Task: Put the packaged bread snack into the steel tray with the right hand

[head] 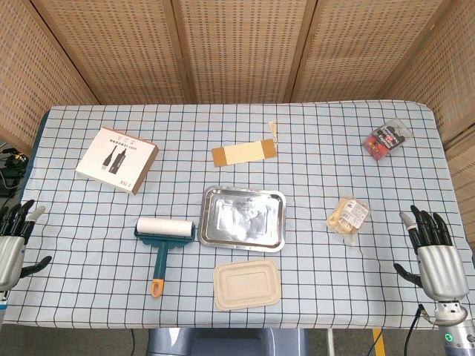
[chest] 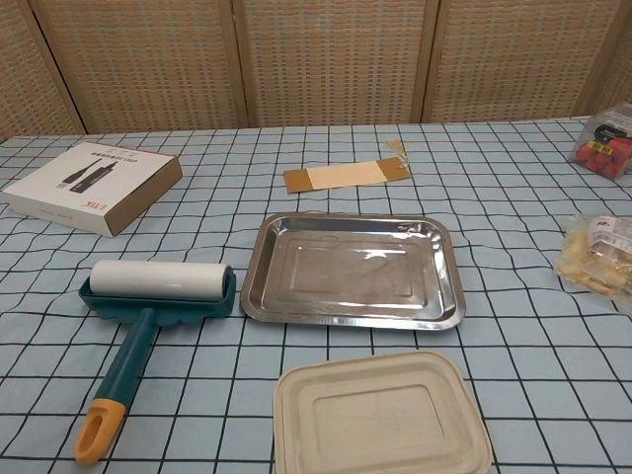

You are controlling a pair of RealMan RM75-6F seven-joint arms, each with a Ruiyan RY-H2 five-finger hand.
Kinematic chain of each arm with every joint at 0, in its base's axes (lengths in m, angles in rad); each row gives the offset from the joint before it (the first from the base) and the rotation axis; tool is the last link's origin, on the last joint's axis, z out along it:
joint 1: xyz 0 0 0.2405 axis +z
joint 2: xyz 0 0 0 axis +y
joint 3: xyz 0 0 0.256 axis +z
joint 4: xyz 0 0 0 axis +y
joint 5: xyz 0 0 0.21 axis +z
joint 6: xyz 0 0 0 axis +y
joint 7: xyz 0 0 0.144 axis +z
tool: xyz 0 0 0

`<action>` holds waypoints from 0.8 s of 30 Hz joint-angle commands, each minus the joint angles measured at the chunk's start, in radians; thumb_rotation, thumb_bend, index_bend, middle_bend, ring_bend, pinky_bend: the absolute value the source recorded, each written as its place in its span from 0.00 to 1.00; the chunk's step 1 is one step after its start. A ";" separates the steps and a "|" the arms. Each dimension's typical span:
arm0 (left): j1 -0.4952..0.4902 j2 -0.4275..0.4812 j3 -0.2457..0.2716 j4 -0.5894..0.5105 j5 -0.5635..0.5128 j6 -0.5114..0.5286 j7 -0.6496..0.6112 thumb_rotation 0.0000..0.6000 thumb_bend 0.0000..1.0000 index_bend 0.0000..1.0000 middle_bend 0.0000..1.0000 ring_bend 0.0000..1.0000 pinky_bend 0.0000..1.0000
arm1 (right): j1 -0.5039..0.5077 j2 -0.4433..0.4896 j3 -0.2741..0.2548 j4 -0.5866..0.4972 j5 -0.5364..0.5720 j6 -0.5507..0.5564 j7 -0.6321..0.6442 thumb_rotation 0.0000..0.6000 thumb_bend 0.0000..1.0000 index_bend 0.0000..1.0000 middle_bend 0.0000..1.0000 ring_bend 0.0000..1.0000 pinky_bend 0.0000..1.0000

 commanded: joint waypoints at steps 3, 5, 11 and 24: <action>0.002 0.004 0.001 -0.004 0.002 0.003 -0.006 1.00 0.10 0.00 0.00 0.00 0.00 | 0.002 0.001 -0.003 0.000 0.002 -0.009 0.002 1.00 0.12 0.00 0.00 0.00 0.00; 0.005 0.005 0.001 -0.007 0.003 0.008 -0.008 1.00 0.10 0.00 0.00 0.00 0.00 | 0.004 0.003 -0.005 0.002 0.004 -0.018 0.006 1.00 0.12 0.00 0.00 0.00 0.00; 0.006 0.005 0.001 -0.007 0.010 0.015 -0.006 1.00 0.10 0.00 0.00 0.00 0.00 | 0.013 0.007 -0.009 -0.004 0.006 -0.039 0.021 1.00 0.12 0.00 0.00 0.00 0.00; 0.005 -0.006 -0.005 -0.001 0.003 0.015 0.001 1.00 0.10 0.00 0.00 0.00 0.00 | 0.143 0.018 0.024 -0.020 0.095 -0.284 -0.022 1.00 0.02 0.00 0.00 0.00 0.00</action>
